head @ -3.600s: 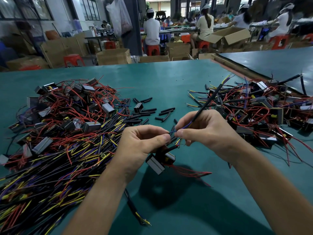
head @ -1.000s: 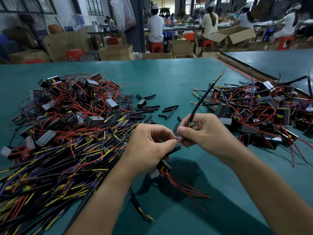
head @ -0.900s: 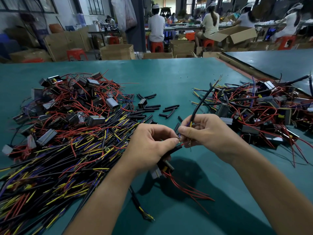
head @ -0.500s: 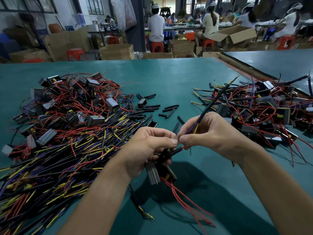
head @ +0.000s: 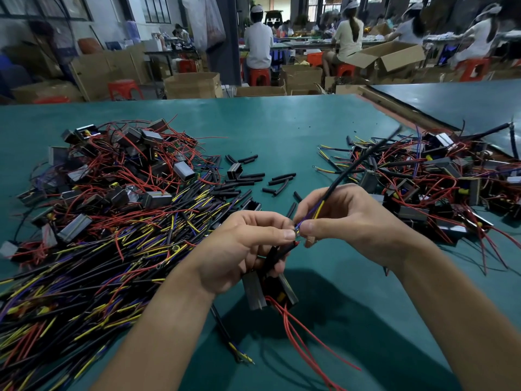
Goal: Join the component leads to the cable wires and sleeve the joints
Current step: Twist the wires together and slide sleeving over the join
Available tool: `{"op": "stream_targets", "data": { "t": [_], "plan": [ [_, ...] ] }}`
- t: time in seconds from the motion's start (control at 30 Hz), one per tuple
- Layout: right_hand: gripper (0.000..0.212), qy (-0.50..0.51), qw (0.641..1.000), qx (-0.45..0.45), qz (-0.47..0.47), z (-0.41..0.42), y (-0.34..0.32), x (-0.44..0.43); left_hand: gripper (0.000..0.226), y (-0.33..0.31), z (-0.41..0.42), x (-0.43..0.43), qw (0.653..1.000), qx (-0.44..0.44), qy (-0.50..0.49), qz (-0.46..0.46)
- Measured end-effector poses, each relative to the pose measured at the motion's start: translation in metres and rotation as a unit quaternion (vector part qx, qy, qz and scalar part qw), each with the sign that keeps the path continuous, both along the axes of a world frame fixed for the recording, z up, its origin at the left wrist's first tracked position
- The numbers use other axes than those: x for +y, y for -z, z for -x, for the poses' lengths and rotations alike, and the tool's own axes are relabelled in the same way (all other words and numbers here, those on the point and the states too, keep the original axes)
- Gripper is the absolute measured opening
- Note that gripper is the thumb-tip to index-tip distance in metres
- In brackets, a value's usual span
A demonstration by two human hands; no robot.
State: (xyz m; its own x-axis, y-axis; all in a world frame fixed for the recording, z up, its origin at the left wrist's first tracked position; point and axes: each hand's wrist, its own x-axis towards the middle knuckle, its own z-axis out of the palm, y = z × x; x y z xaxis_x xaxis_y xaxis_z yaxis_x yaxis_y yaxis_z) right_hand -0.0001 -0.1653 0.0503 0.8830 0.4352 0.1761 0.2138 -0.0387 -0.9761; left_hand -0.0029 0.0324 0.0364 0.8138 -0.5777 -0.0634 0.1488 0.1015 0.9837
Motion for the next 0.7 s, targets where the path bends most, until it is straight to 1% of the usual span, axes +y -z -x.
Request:
{"op": "stream_targets", "data": {
  "t": [0.3,0.37,0.53,0.6,0.7],
  "plan": [
    [0.003,0.02,0.998,-0.037,0.045,0.0005,0.0004,0.0016,0.003,-0.0001,-0.0006,-0.0019,1.0,0.012,-0.021,-0.006],
    [0.002,0.023,0.999,-0.028,0.033,-0.001,0.002,0.002,0.001,0.0004,-0.0017,-0.0023,0.999,0.016,-0.031,-0.002],
    [0.01,0.025,0.999,0.011,0.023,-0.0038,0.0047,0.0023,0.003,0.0046,-0.0053,-0.0029,0.996,0.015,-0.092,0.017],
    [0.01,0.023,0.999,0.015,0.021,-0.0043,0.0045,0.0017,0.002,0.0054,-0.0059,-0.0025,0.995,0.013,-0.096,0.018],
    [0.005,0.022,1.0,0.006,0.014,-0.0034,0.004,0.0016,0.002,0.0056,-0.0053,-0.003,0.997,0.017,-0.081,0.008]
  ]
}}
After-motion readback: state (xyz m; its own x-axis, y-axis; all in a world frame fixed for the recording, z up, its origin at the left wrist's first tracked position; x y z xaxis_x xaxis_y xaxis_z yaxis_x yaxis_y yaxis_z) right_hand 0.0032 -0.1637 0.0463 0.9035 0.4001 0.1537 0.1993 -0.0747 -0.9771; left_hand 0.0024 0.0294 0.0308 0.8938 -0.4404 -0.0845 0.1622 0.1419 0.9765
